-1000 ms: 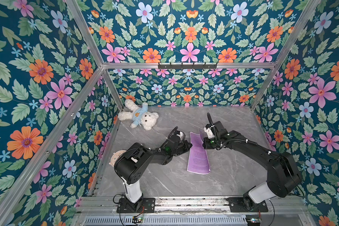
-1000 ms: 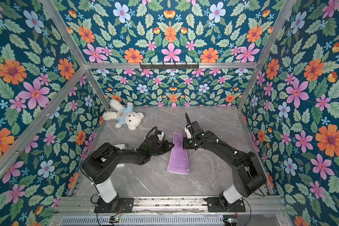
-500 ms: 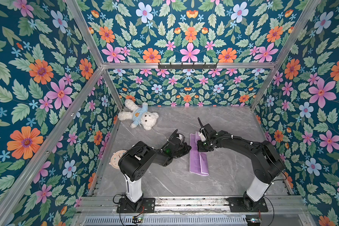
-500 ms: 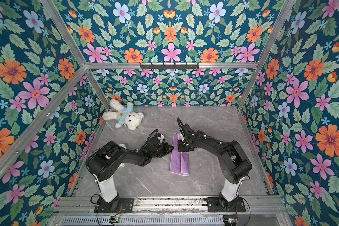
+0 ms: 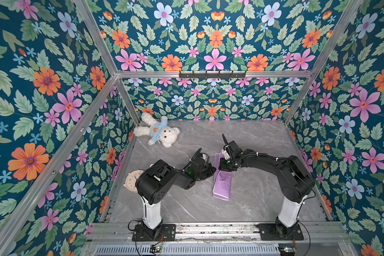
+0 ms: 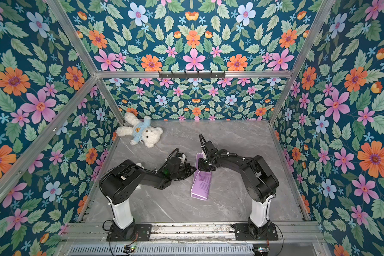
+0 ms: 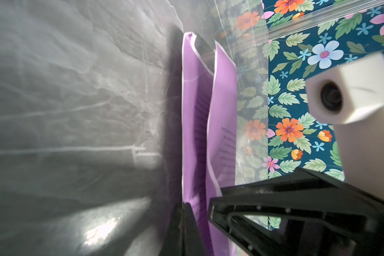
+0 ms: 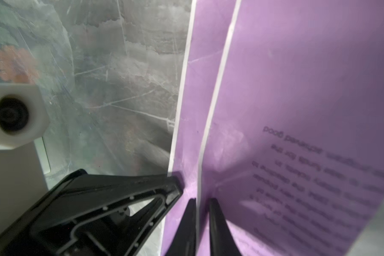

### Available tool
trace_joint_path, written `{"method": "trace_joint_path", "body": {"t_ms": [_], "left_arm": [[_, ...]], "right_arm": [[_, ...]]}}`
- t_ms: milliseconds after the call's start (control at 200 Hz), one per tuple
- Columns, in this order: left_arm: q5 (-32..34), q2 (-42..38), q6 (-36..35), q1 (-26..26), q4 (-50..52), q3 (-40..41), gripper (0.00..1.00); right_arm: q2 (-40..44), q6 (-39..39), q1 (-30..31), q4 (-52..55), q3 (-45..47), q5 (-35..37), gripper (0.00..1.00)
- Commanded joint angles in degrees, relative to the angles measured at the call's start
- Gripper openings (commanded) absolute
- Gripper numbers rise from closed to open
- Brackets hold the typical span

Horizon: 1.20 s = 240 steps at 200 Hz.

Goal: Fold the rectangular paper in half along the long edge
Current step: Fold the paper at the center of the board.

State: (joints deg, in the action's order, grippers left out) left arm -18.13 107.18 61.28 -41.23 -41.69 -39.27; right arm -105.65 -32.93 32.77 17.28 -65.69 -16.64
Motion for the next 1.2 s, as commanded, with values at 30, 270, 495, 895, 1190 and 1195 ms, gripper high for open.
{"method": "trace_joint_path", "body": {"t_ms": [30, 270, 495, 895, 1190, 1195], "left_arm": [[0.42, 0.31, 0.18, 0.01, -0.06, -0.13, 0.01], [0.62, 0.15, 0.04, 0.02, 0.38, -0.04, 0.04], [1.25, -0.60, 0.06, 0.02, 0.99, 0.28, 0.26], [1.45, 0.57, 0.44, 0.17, 1.75, 0.29, 0.38], [1.51, 0.23, -1.63, 0.10, 6.30, -0.62, 0.38], [1.56, 0.18, -1.70, 0.06, 6.37, -0.63, 0.38]], "right_arm": [[0.33, -1.43, 0.10, -2.32, 0.51, -1.62, 0.29], [0.99, -1.77, 0.07, -4.20, 2.13, -3.52, 0.40], [0.42, -3.45, 0.00, -7.56, 3.63, -5.20, 0.43], [-0.80, -7.93, -2.28, -15.63, 7.41, -10.02, 0.40], [-1.40, -9.59, -2.72, -18.41, 8.66, -13.37, 0.32], [-1.36, -9.69, -2.72, -18.55, 8.70, -13.44, 0.32]]}}
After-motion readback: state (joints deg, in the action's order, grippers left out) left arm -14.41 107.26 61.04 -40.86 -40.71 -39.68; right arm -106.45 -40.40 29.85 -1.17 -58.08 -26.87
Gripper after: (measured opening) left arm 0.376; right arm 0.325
